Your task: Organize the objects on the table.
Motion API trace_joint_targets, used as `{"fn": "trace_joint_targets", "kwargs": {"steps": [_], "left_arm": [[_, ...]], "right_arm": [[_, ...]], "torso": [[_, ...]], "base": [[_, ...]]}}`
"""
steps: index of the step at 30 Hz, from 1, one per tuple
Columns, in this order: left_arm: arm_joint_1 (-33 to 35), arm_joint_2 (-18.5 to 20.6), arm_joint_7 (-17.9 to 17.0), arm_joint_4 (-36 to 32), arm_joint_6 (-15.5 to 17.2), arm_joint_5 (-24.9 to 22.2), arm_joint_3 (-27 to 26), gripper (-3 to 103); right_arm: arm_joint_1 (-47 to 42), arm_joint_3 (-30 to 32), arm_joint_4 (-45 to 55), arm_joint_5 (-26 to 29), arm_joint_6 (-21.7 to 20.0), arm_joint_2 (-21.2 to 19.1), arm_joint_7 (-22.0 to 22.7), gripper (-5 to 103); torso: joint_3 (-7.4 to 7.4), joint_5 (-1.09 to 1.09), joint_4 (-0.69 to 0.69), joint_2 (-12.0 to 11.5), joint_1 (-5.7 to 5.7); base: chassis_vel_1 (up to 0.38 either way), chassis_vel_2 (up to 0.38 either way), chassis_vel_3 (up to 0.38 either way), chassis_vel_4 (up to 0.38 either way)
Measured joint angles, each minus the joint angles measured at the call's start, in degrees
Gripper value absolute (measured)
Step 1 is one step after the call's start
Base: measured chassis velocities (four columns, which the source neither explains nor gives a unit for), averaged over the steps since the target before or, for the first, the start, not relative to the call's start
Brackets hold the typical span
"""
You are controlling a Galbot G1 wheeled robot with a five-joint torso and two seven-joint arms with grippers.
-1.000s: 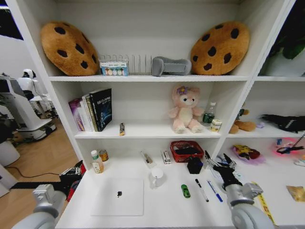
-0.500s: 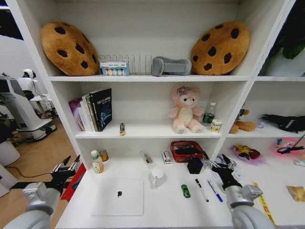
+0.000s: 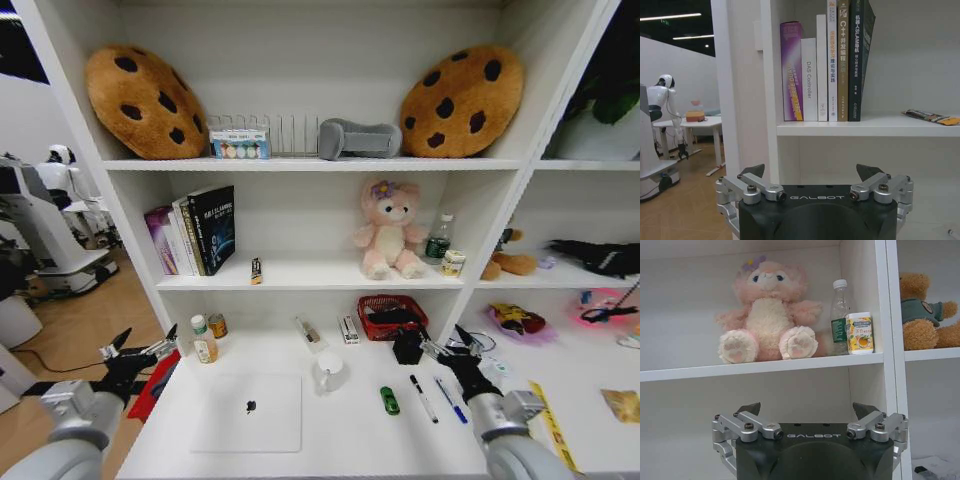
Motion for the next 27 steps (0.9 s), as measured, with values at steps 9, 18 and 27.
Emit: {"fn": "trace_joint_targets", "kwargs": {"steps": [9,18,27], "left_arm": [[-1.60,1.49,0.02,0.66,0.10,-0.45,0.47,100],[-2.08,1.22,0.13,0.97,0.12,-0.14,1.32,100],[-1.80,1.04,0.23,0.93,0.12,0.15,1.42,100]], "right_arm": [[-4.63,-0.72,-0.73,-3.21,0.10,2.28,-1.70,100],[-6.38,-2.25,-6.15,-5.43,1.63,2.48,-5.93,100],[-7.22,-7.26,-11.61,-11.50,4.83,3.68,-7.09,100]], "torso": [[0.00,0.00,0.00,0.00,0.00],[0.00,0.00,0.02,0.00,-0.01],[0.00,0.00,0.00,0.00,-0.01]], "base": [[0.000,0.000,0.000,0.000],[0.000,0.000,0.000,0.000],[0.000,0.000,0.000,0.000]]}}
